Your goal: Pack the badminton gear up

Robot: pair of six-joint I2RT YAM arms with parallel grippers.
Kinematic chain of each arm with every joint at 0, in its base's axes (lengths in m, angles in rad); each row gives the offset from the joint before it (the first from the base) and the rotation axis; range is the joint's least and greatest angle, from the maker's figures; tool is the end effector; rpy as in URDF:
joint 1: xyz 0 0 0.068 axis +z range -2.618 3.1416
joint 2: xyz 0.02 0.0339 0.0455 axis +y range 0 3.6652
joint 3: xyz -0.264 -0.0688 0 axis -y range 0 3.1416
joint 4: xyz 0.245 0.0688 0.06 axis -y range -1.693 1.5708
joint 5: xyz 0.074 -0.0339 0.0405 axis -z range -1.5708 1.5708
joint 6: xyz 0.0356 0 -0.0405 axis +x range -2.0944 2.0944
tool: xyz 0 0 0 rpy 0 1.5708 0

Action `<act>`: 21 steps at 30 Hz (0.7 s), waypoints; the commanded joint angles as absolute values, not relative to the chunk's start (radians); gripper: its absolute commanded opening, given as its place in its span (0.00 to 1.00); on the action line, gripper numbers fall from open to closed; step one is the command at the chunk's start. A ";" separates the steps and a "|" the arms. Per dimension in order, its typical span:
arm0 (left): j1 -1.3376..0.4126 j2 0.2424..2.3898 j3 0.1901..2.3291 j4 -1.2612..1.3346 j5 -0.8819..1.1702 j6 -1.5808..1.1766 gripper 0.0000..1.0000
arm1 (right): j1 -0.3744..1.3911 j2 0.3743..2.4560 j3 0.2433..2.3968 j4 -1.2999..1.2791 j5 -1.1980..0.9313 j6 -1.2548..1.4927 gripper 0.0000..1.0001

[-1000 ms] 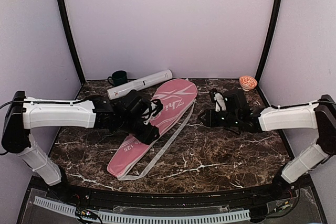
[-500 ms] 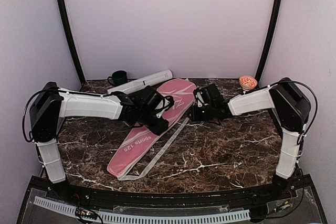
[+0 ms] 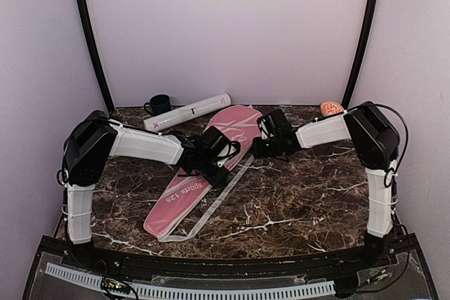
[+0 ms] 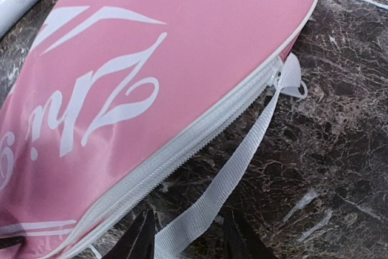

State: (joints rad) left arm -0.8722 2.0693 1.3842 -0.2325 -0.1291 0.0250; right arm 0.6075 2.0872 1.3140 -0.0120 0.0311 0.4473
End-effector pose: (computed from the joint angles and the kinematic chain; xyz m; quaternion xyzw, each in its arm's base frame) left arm 0.2867 -0.3342 0.1500 0.3913 0.8606 -0.0759 0.3170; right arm 0.3661 0.2532 0.1374 -0.0680 0.9212 0.1802 0.3380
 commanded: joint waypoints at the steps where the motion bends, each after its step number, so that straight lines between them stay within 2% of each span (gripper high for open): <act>1: -0.868 2.076 1.404 -0.242 -0.135 0.043 0.39 | 0.594 2.085 1.319 -0.029 0.053 0.436 0.35; 4: -0.868 2.072 1.384 -0.274 -0.120 0.028 0.31 | 0.593 2.060 1.292 -0.035 0.069 0.422 0.26; 9: -0.882 2.019 1.274 -0.258 -0.090 0.016 0.11 | 0.576 2.006 1.223 -0.033 0.076 0.412 0.07; 12: -0.892 1.969 1.197 -0.237 -0.069 0.013 0.00 | 0.570 1.964 1.174 -0.035 0.082 0.405 0.00; 21: -0.907 1.874 1.051 -0.189 0.012 -0.015 0.00 | 0.543 1.815 0.996 -0.038 0.144 0.401 0.01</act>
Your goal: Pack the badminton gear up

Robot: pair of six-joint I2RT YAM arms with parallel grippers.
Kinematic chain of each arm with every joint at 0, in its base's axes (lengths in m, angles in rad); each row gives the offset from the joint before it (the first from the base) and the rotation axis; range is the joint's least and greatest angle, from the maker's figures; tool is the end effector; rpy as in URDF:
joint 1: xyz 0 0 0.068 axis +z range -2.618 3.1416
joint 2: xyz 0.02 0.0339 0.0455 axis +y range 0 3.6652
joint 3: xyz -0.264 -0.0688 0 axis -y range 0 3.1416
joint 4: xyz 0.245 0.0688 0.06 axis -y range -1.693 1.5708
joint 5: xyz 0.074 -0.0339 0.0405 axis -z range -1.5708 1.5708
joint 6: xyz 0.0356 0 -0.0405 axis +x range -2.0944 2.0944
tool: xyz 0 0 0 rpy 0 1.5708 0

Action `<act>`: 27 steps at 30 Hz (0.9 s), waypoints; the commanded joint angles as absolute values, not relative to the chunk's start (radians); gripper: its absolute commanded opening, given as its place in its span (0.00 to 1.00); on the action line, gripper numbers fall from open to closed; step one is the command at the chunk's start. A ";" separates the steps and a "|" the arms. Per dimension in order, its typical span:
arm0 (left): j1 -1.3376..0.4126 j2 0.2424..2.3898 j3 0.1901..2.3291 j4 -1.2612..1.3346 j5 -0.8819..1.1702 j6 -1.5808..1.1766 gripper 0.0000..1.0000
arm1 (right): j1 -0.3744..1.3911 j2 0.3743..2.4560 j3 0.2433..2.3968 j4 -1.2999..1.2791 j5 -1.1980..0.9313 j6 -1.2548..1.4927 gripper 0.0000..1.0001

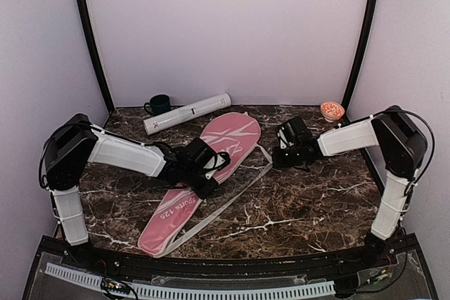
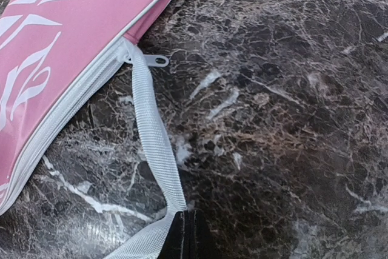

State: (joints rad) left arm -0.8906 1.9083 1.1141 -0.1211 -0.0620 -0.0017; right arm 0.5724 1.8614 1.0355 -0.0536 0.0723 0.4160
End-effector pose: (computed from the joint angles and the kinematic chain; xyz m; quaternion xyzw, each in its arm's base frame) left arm 0.2462 -0.3008 0.1431 0.3979 0.8587 -0.1124 0.3029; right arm 0.3172 0.2013 0.1426 -0.0612 0.9383 0.1307 0.3142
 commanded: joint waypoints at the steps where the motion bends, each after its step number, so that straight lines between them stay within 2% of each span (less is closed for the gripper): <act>1: -0.915 1.867 1.044 -0.183 0.028 -0.011 0.00 | 0.539 1.817 0.995 -0.038 0.142 0.391 0.02; 8: -0.969 1.838 1.028 -0.172 0.076 -0.006 0.00 | 0.536 1.828 1.021 -0.068 0.108 0.355 0.02; 13: -0.969 1.807 0.968 -0.152 0.084 -0.015 0.00 | 0.536 1.726 0.939 0.011 -0.004 0.283 0.21; 16: -0.969 1.798 0.965 -0.162 0.102 -0.003 0.00 | 0.537 1.680 0.873 0.063 -0.074 0.184 0.25; 23: -0.968 1.764 0.959 -0.181 0.151 0.023 0.00 | 0.537 1.557 0.711 0.169 -0.123 0.045 0.27; 27: -0.968 1.761 0.957 -0.192 0.191 0.032 0.00 | 0.533 1.555 0.664 0.295 -0.155 -0.020 0.26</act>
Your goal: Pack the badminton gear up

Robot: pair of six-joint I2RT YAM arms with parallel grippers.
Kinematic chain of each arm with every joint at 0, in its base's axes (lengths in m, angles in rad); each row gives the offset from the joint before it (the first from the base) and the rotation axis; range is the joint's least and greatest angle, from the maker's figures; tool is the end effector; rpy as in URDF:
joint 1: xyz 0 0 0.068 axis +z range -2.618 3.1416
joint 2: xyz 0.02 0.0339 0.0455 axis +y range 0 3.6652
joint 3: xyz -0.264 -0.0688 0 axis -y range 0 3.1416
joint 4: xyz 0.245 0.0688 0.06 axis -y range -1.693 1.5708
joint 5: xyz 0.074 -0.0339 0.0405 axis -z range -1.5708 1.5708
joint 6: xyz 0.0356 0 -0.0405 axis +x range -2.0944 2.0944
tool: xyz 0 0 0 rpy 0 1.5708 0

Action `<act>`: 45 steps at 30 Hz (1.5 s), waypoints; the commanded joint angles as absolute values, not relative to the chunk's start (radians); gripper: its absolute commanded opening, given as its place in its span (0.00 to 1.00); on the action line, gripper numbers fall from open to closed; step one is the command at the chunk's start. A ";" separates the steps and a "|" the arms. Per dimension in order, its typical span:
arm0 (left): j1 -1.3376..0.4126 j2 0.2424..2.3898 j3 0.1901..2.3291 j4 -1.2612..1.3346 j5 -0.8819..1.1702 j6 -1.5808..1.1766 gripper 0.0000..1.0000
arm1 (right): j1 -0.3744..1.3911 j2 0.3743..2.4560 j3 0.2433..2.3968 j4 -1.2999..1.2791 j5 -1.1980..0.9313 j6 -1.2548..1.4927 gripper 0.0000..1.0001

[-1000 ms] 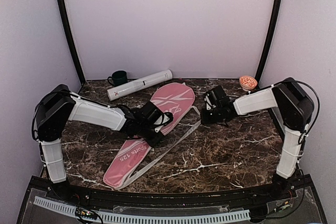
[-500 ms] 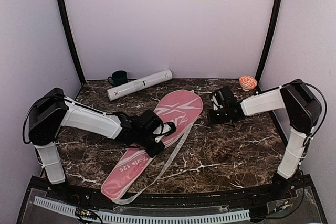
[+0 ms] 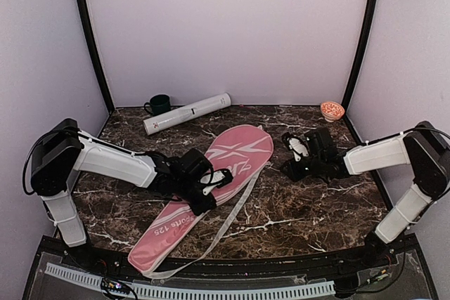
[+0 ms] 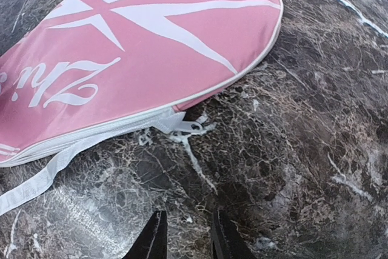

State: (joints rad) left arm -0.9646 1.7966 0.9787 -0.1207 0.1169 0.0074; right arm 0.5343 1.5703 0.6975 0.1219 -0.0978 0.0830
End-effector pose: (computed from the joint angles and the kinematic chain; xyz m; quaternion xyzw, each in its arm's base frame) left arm 0.1989 -0.2941 0.1448 0.4592 0.8305 -0.1922 0.2499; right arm 0.2593 0.1574 0.1537 -0.2239 0.8885 0.1636 0.3657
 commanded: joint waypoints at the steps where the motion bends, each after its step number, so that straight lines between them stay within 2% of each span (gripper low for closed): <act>1: -0.968 1.760 0.958 -0.194 0.199 0.033 0.00 | 0.533 1.566 0.672 0.300 -0.168 -0.036 0.27; 7: -0.968 1.731 0.936 -0.197 0.237 0.034 0.00 | 0.532 1.664 0.755 0.238 -0.301 -0.132 0.30; 13: -0.968 1.713 0.915 -0.202 0.247 0.029 0.00 | 0.533 1.733 0.805 0.206 -0.331 -0.166 0.36; 22: -0.927 1.708 0.908 -0.232 0.183 0.041 0.00 | 0.538 1.604 0.730 0.222 -0.356 -0.153 0.38; 23: -0.927 1.699 0.910 -0.235 0.171 0.040 0.02 | 0.538 1.570 0.726 0.218 -0.351 -0.144 0.38; 27: -0.948 1.622 0.904 -0.188 0.128 0.034 0.24 | 0.537 1.502 0.732 0.198 -0.323 -0.093 0.38; 29: -0.975 1.593 0.914 -0.188 0.066 0.047 0.31 | 0.537 1.488 0.747 0.175 -0.313 -0.070 0.38; 34: -1.026 1.626 0.980 -0.236 0.006 0.060 0.41 | 0.536 1.486 0.779 0.088 -0.262 -0.067 0.37; 40: -1.070 1.755 1.051 -0.264 -0.065 0.061 0.43 | 0.534 1.490 0.759 0.058 -0.247 -0.058 0.39; 45: -1.067 1.796 1.059 -0.255 -0.078 0.064 0.38 | 0.533 1.572 0.795 0.001 -0.242 -0.103 0.38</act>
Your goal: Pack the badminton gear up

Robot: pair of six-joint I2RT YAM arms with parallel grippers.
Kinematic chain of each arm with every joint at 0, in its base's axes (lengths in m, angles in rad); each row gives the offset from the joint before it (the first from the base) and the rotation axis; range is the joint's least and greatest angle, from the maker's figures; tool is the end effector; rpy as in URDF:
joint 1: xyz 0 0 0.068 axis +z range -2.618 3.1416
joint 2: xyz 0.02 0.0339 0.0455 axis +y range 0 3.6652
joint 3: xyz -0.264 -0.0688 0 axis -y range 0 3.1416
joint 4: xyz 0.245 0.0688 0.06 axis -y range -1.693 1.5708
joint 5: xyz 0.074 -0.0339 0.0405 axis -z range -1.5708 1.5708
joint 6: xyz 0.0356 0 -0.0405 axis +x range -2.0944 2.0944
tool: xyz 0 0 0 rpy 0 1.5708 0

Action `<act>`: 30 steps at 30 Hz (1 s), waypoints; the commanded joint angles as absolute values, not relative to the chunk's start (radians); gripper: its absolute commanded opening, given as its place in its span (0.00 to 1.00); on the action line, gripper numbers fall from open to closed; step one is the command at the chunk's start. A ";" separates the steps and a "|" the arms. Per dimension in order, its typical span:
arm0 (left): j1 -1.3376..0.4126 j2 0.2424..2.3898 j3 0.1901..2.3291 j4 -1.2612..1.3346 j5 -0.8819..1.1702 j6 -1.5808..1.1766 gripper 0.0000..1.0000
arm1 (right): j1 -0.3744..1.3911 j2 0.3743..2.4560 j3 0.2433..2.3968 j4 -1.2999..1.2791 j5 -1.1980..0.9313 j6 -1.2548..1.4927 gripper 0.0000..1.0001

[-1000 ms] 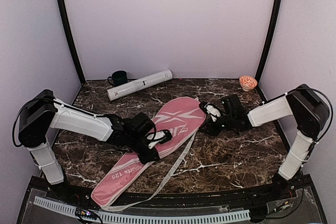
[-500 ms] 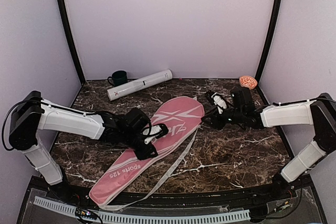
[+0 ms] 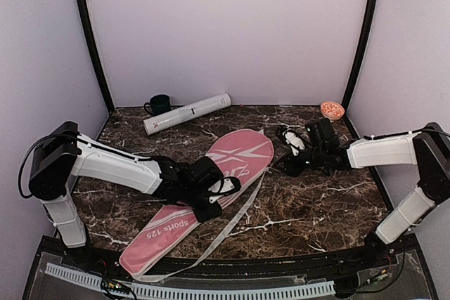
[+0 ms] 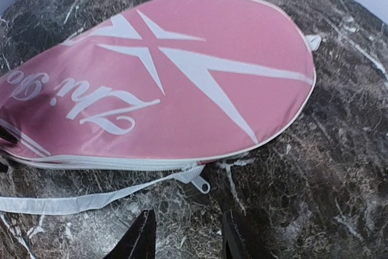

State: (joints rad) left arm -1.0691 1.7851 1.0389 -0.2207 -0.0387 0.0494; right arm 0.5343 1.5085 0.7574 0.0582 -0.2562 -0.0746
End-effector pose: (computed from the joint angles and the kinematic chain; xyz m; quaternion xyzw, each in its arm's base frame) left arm 0.1739 -0.3141 0.1590 0.5016 0.8122 -0.1290 0.2685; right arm 0.2596 0.1641 0.1844 -0.3209 0.8402 0.2086 0.3841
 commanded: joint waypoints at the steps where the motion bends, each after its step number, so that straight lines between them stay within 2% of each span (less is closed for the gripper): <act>1: -1.064 1.803 1.059 -0.258 -0.078 0.066 0.36 | 0.535 1.584 0.808 -0.008 -0.248 -0.108 0.38; 7: -1.043 1.836 1.051 -0.302 -0.085 0.061 0.25 | 0.552 1.676 0.876 -0.090 -0.189 -0.191 0.39; 11: -1.026 1.795 1.001 -0.301 -0.064 0.059 0.20 | 0.591 1.678 0.859 -0.097 -0.142 -0.243 0.35; 18: -1.012 1.757 0.962 -0.282 -0.040 0.072 0.19 | 0.633 1.688 0.864 -0.045 -0.048 -0.334 0.32; 30: -1.006 1.747 0.954 -0.265 -0.010 0.070 0.19 | 0.650 1.807 0.968 -0.065 -0.024 -0.399 0.31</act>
State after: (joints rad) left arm -1.0142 1.7767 0.9821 -0.2092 -0.0204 0.0601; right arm 0.6361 1.7741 0.9234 -0.0765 -0.0471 -0.3706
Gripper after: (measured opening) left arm 0.190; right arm 0.315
